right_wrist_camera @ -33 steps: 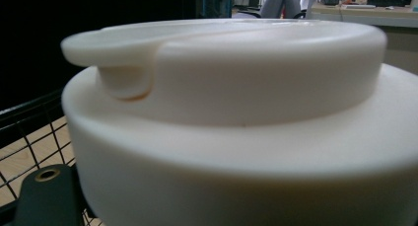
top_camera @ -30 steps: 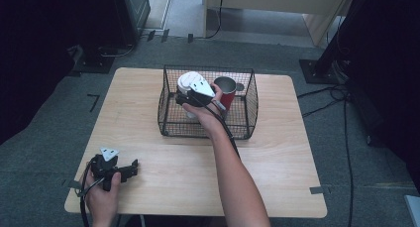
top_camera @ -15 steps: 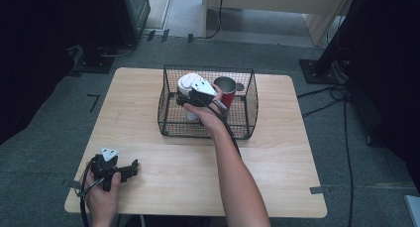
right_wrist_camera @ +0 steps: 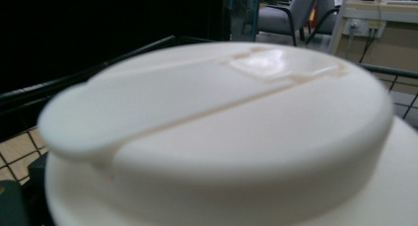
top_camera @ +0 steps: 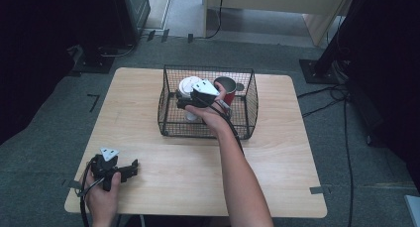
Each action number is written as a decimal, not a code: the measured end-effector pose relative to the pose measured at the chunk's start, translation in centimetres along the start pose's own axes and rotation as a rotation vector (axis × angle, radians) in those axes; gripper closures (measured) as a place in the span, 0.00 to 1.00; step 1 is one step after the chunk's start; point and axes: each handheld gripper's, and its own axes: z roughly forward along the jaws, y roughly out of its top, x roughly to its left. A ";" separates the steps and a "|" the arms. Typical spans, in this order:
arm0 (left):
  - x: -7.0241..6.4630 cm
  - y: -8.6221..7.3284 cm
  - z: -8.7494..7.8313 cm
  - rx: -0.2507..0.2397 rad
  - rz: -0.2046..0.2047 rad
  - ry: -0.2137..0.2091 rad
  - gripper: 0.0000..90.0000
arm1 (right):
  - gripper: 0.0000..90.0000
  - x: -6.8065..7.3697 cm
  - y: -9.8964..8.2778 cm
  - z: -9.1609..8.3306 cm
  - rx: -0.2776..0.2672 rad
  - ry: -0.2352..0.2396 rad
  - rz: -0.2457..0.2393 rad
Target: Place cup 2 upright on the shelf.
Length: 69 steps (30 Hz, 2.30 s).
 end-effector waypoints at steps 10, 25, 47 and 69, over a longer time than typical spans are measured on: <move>0.0 0.0 0.0 0.000 0.001 0.000 0.00 | 0.00 -0.5 1.0 -0.9 -0.042 0.037 -0.011; 0.0 0.0 0.0 0.001 0.001 0.000 0.00 | 0.00 -1.6 3.8 -3.0 -0.135 0.006 0.040; 0.0 0.0 0.0 0.001 0.002 0.000 0.00 | 0.00 -5.8 4.8 -9.4 -0.190 -0.093 0.062; 0.0 0.0 0.0 0.001 0.003 0.000 0.00 | 0.00 -8.6 2.5 -15.3 -0.184 -0.195 0.051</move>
